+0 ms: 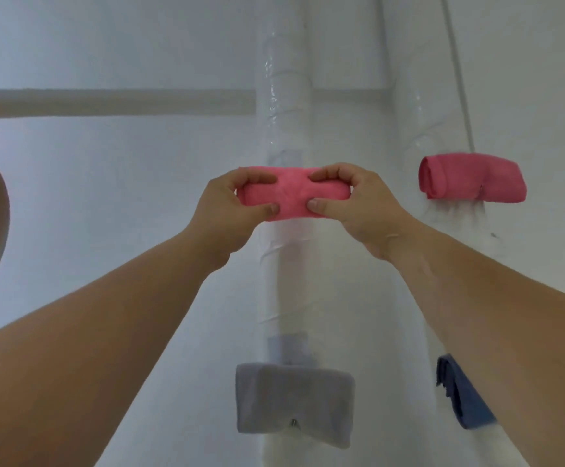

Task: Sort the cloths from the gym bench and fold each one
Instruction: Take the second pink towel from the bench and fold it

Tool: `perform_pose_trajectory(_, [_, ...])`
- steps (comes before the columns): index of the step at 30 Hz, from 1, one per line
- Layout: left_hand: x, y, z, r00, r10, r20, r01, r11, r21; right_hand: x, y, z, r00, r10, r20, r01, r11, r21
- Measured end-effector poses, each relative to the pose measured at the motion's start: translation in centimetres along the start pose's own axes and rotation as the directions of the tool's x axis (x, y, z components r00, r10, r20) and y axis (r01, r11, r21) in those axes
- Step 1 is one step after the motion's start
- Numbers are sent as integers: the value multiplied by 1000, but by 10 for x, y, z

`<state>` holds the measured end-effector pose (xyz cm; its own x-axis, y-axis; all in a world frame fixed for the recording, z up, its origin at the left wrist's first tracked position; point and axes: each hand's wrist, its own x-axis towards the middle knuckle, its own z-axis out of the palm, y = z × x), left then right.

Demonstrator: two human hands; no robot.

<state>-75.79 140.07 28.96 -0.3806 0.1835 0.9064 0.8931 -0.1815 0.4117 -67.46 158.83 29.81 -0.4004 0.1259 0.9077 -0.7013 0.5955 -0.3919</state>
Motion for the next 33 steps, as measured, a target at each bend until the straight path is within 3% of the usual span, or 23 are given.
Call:
perform_pose_trajectory(8, [70,-22,5,984,53,-168,-46,998,46,78,8,18,995,-81,-53,75,990,-122])
perform_pose_trajectory(13, [70,-40,11,984,-16,-176,3,997,-75,81,22,26,997,-46,-65,40,994,-103])
perform_pose_trajectory(21, [55,-53,6,994,-44,-101,32,992,-121,66,25,20,998,55,17,-54,997,-51])
perform_pose_trajectory(23, [53,-57,7,995,-27,-99,24,999,-35,65,28,25,999,-23,-30,17,982,-186])
perform_pose_trajectory(25, [54,-61,7,985,112,-133,-67,950,304,63,32,31,974,-219,-63,155,841,-519])
perform_pose_trajectory(27, [53,-61,7,941,320,-106,-181,745,643,60,37,35,919,-395,-21,243,605,-758])
perform_pose_trajectory(29, [53,-59,9,921,390,-6,-252,607,754,55,43,38,892,-446,72,295,454,-841])
perform_pose_trajectory(33, [51,-70,17,939,321,122,-294,568,768,51,59,37,931,-329,157,273,345,-898])
